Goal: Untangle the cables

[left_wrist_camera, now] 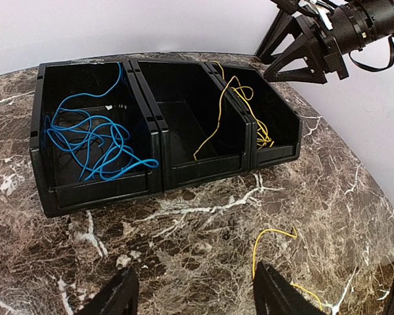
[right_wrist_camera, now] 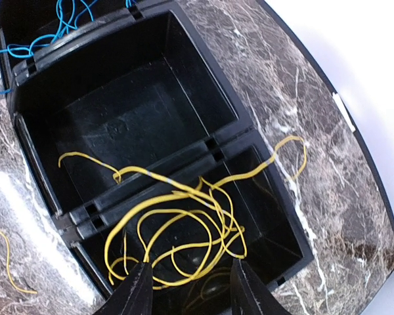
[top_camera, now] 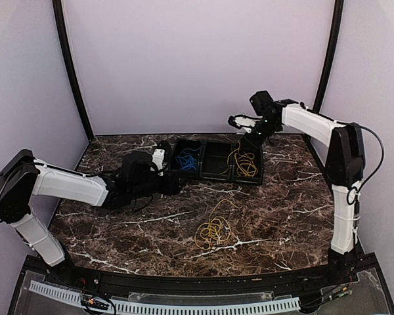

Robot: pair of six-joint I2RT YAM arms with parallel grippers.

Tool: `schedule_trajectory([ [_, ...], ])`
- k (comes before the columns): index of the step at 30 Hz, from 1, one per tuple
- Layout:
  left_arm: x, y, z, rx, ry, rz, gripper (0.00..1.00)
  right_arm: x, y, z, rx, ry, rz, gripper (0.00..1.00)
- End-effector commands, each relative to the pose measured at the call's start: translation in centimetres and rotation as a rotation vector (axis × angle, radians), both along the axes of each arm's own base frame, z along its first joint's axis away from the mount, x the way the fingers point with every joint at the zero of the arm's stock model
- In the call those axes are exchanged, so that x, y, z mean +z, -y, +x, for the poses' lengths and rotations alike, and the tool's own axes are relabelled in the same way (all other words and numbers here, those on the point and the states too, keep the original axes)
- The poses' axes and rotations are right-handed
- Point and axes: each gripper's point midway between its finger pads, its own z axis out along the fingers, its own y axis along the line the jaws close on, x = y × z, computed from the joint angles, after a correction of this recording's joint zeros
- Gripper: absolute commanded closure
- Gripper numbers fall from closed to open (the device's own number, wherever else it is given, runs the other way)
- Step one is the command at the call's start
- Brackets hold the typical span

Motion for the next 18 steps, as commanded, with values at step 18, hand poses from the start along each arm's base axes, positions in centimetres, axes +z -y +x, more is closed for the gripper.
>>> schedule_trajectory([
  [18, 0.9, 0.2, -0.2, -0.003, 0.000, -0.033, 0.39, -5.0, -2.0, 3.3, -0.027, -0.045, -0.015, 0.94],
])
